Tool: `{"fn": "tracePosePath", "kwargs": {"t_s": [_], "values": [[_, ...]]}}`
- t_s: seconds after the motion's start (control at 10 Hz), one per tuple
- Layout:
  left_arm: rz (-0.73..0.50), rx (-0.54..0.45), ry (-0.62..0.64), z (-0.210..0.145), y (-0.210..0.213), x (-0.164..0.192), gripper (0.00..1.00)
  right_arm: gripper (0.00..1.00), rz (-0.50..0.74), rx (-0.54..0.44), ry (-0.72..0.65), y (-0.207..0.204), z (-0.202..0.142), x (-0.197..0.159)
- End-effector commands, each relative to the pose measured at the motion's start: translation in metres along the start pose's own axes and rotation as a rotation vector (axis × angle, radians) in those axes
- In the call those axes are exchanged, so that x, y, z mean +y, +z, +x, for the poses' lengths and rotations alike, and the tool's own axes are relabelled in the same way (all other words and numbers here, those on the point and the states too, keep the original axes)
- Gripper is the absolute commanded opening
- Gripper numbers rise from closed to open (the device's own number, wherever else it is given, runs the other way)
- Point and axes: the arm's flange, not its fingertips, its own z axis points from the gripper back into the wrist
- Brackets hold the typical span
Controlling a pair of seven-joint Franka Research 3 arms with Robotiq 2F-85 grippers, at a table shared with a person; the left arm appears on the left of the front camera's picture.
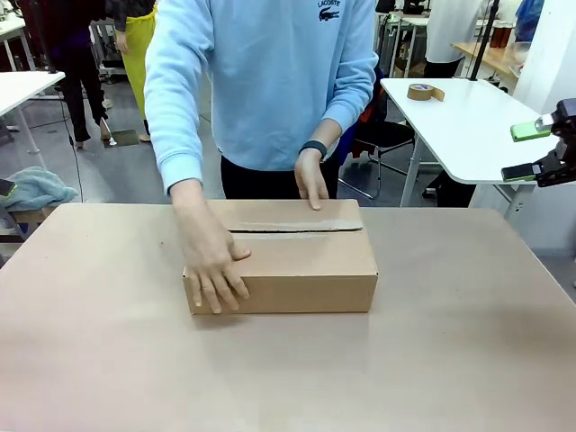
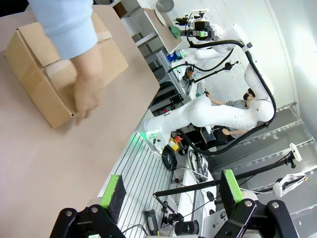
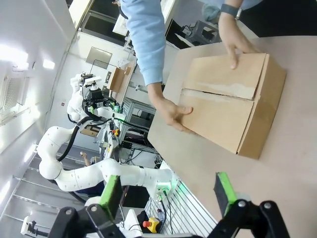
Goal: Pack the gift set into the box.
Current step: Press and hold the closed box until the human finishes sealing it.
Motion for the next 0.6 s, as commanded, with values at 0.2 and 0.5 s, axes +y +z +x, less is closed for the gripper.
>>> {"fn": "tracePosePath", "kwargs": {"t_s": [0.2, 0.5], "values": [[0.009, 0.011, 0.0, -0.0034, -0.0012, 0.0001, 1.0, 1.0, 0.021, -0.015, 0.012, -0.0019, 0.0009, 0.0007], [0.009, 0.011, 0.0, -0.0034, -0.0012, 0.0001, 1.0, 1.0, 0.021, -0.015, 0.012, -0.0019, 0.0009, 0.0007]]}}
